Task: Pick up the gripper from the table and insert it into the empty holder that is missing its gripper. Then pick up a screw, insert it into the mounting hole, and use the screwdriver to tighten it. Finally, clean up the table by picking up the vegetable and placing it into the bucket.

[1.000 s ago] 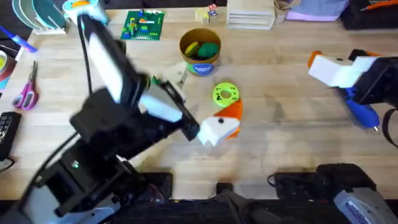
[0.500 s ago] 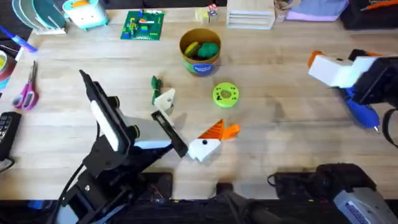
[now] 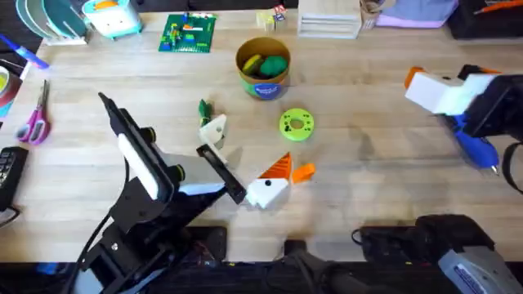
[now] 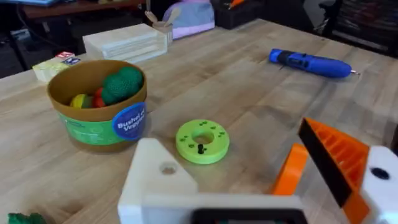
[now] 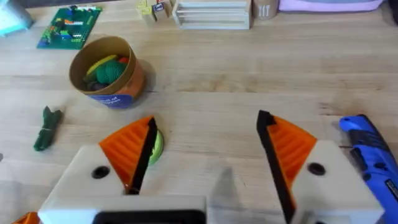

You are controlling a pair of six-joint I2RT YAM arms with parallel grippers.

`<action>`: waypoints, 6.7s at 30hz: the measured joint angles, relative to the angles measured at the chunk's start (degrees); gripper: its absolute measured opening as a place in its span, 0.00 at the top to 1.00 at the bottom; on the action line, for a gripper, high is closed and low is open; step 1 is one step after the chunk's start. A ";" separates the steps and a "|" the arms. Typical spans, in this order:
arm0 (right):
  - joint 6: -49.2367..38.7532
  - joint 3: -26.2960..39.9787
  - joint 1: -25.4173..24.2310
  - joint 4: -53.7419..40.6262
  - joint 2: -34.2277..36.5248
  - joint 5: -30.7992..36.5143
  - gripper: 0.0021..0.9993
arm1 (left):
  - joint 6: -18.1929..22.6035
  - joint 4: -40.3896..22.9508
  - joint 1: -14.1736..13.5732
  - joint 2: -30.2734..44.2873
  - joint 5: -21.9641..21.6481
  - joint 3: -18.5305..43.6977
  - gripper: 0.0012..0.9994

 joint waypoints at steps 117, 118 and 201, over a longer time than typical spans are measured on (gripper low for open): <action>-63.10 0.11 36.06 -8.92 39.93 -13.77 0.01 | 0.20 0.00 0.00 0.00 -0.02 0.00 0.01; -63.10 0.11 36.05 -8.92 39.93 -13.70 0.01 | 0.20 0.00 0.00 0.00 -0.02 0.00 0.01; 28.35 1.18 23.23 23.62 42.81 -46.56 0.99 | 0.20 0.00 0.00 0.00 -0.04 0.00 0.01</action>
